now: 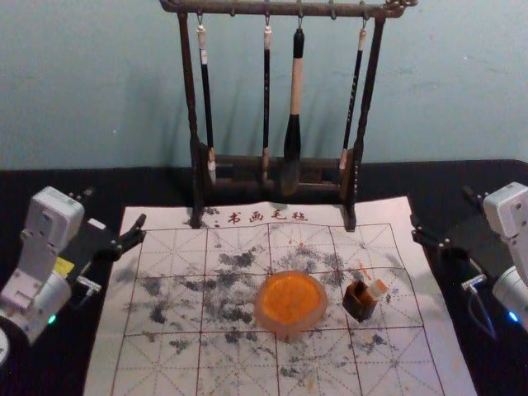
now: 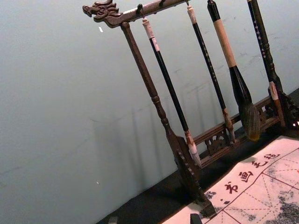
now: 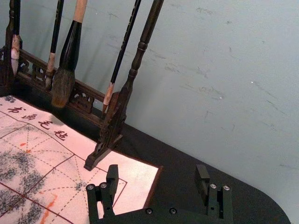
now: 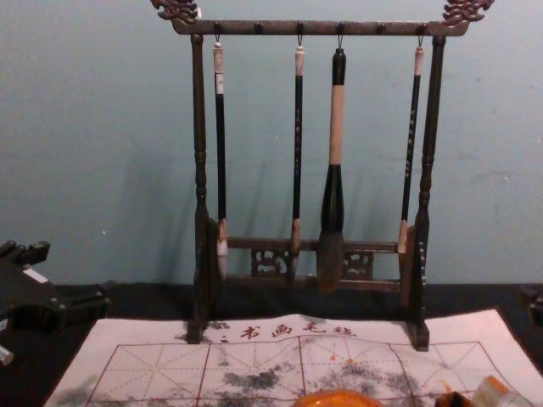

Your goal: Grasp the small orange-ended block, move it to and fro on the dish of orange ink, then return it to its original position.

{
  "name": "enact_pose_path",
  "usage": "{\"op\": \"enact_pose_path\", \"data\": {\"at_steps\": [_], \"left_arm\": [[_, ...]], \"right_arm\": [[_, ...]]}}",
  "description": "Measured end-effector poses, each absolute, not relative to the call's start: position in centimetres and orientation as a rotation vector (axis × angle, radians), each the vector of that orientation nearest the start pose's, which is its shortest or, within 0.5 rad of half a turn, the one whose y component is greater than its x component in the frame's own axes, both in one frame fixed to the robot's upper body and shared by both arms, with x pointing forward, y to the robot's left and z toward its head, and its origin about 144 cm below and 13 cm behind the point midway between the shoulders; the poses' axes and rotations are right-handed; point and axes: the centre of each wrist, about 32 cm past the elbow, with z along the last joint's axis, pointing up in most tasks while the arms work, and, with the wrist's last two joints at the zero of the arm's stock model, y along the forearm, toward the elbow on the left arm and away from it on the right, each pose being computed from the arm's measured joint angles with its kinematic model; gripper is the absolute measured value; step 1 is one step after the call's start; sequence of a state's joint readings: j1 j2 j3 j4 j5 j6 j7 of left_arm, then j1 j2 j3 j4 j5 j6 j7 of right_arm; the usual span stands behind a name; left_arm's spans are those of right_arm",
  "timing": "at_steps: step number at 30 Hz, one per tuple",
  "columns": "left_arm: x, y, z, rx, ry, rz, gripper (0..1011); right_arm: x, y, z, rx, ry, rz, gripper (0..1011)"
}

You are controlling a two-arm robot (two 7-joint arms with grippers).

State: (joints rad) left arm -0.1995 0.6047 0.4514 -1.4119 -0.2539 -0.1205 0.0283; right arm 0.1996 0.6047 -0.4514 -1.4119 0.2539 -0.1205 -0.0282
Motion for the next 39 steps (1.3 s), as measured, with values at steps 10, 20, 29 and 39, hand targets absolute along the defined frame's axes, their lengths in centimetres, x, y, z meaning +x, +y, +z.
{"op": "enact_pose_path", "data": {"at_steps": [10,20,29,39], "left_arm": [[48.86,30.97,113.98,0.304,-0.285,1.248,1001],[48.86,30.97,113.98,0.304,-0.285,1.248,1001],[48.86,30.97,113.97,0.305,-0.285,1.248,1001],[48.86,30.97,113.98,0.305,-0.285,1.248,1001]], "right_arm": [[48.86,-30.97,113.98,-0.304,-0.285,-1.248,1002],[48.86,-30.97,113.98,-0.304,-0.285,-1.248,1002],[48.87,-30.97,113.98,-0.305,-0.285,-1.248,1002],[48.49,-31.49,114.56,-0.251,-0.27,-1.217,1002]]}}
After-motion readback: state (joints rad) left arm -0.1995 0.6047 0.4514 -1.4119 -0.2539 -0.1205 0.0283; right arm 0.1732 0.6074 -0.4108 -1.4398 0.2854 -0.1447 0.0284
